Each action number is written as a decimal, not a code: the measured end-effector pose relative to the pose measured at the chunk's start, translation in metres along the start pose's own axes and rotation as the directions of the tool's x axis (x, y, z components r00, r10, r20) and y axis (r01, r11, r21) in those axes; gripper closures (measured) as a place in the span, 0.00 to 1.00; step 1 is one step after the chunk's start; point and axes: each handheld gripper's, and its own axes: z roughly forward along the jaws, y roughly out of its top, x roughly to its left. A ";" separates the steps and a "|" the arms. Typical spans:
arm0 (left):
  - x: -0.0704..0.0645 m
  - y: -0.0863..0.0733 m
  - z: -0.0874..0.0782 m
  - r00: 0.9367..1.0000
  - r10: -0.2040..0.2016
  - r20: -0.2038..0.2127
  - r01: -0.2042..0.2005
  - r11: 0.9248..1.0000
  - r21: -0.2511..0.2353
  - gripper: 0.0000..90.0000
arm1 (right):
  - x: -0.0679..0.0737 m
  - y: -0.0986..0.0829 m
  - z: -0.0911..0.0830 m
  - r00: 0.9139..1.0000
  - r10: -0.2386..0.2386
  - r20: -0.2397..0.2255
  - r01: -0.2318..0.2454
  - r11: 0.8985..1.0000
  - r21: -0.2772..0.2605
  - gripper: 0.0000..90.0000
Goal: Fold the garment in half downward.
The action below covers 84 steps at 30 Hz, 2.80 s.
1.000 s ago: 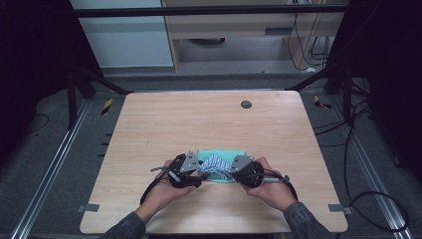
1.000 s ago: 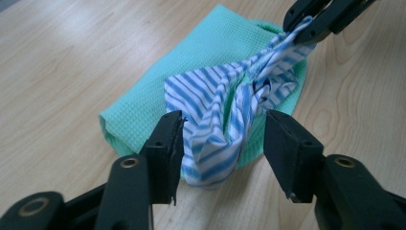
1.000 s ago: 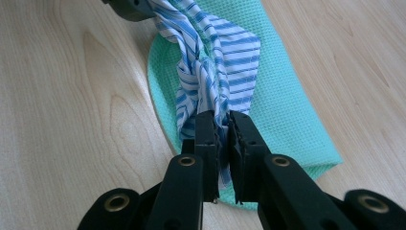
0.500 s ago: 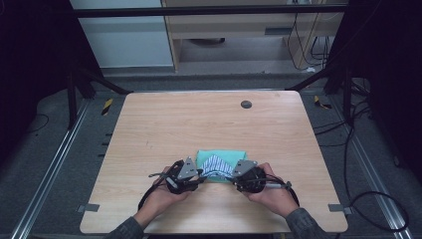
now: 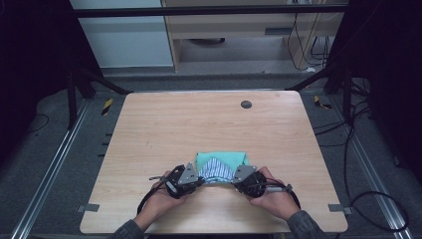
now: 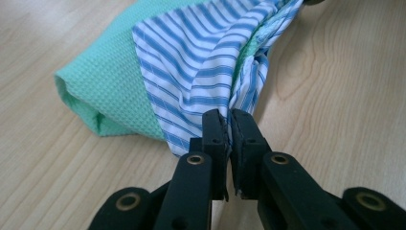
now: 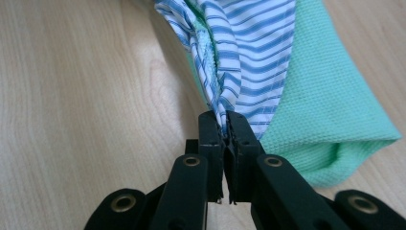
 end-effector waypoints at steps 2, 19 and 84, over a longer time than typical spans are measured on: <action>-0.002 -0.001 0.001 1.000 0.010 0.007 -0.010 1.000 0.011 0.95 | 0.002 -0.002 0.001 1.000 -0.010 -0.006 0.010 1.000 0.010 0.96; -0.009 -0.014 -0.025 0.991 -0.132 0.010 0.132 0.989 -0.074 0.55 | 0.005 -0.019 -0.013 0.997 0.081 0.018 -0.081 0.997 -0.004 0.54; 0.152 -0.077 -0.020 0.787 -0.520 -0.332 0.530 0.845 -0.070 0.07 | -0.141 -0.081 0.023 0.628 0.700 0.339 -0.689 0.703 -0.176 0.08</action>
